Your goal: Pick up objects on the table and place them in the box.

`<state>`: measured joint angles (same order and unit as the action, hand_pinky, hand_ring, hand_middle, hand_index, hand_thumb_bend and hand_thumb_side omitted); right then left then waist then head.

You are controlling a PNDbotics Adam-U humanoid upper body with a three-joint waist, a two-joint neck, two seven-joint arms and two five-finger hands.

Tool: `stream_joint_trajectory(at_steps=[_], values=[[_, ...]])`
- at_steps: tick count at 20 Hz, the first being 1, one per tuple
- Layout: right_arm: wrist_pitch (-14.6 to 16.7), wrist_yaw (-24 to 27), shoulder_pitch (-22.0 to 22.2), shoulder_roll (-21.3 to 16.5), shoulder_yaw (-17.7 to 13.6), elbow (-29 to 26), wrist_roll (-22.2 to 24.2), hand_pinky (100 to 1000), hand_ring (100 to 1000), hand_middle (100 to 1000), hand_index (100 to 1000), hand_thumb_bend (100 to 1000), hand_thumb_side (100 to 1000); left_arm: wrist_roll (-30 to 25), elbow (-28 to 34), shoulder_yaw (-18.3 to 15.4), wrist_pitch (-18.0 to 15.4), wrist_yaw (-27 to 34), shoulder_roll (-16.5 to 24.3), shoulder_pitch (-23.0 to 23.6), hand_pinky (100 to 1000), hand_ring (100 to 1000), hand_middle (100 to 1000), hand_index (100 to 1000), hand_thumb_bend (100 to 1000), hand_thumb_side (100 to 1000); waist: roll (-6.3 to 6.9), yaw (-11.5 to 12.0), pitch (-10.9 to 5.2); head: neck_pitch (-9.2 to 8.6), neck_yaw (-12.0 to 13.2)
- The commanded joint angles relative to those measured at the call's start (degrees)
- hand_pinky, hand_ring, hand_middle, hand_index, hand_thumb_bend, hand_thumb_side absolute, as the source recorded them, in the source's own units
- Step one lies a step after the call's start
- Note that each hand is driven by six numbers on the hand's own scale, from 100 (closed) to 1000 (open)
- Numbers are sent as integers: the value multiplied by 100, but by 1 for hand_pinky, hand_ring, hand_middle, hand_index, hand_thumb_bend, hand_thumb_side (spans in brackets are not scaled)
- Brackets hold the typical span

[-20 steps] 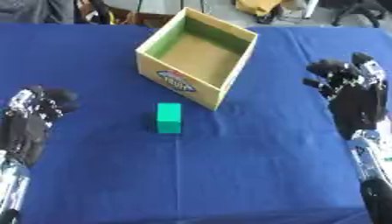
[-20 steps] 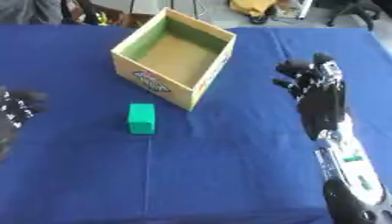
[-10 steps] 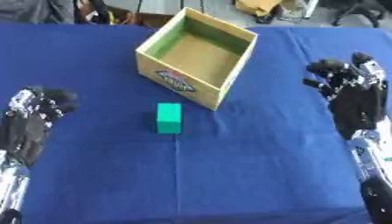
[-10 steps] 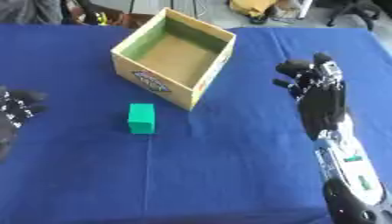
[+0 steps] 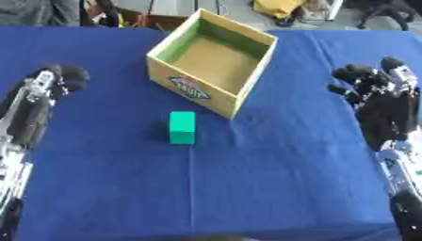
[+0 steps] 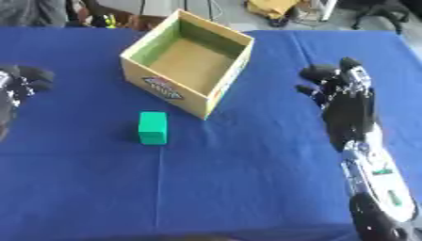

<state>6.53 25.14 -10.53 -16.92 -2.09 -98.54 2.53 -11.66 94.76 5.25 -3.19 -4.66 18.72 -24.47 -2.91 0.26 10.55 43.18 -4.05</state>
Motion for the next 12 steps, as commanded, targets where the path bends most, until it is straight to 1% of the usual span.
stream_joint_trajectory(at_steps=[1, 2, 3, 6, 7, 9, 12], values=[[12, 48, -30, -143, -15, -124, 24, 772, 836, 675, 690, 100, 943, 2, -24, 223, -168, -879, 84, -296, 800, 816, 622, 713, 465, 802, 5, -20, -104, -18, 36], [11, 51, -31, -142, -8, -127, 29, 772, 836, 675, 690, 100, 945, -26, -89, 317, -218, -1185, 61, -417, 790, 810, 627, 731, 529, 738, -2, -38, -108, -16, 47], [11, 54, -32, -142, -4, -131, 33, 772, 836, 675, 690, 100, 941, -59, -167, 402, -268, -1492, 24, -521, 787, 806, 632, 742, 562, 719, -8, -51, -110, -15, 56], [14, 66, -33, -144, 3, -144, 41, 772, 836, 675, 690, 100, 939, -232, -470, 665, -470, -2372, -110, -779, 781, 802, 636, 754, 603, 702, -24, -90, -119, -13, 83], [15, 70, -32, -145, 4, -146, 41, 772, 836, 675, 690, 100, 938, -288, -583, 739, -549, -2618, -158, -845, 776, 798, 638, 764, 637, 692, -29, -100, -122, -13, 91], [14, 78, -34, -143, 9, -149, 45, 772, 836, 675, 690, 100, 939, -440, -841, 910, -732, -3125, -271, -983, 770, 793, 639, 775, 672, 676, -37, -122, -128, -13, 109], [11, 86, -36, -136, 18, -150, 52, 772, 836, 675, 690, 100, 938, -522, -1202, 1046, -1001, -3793, -450, -1121, 764, 788, 639, 782, 723, 649, -48, -147, -135, -12, 122]])
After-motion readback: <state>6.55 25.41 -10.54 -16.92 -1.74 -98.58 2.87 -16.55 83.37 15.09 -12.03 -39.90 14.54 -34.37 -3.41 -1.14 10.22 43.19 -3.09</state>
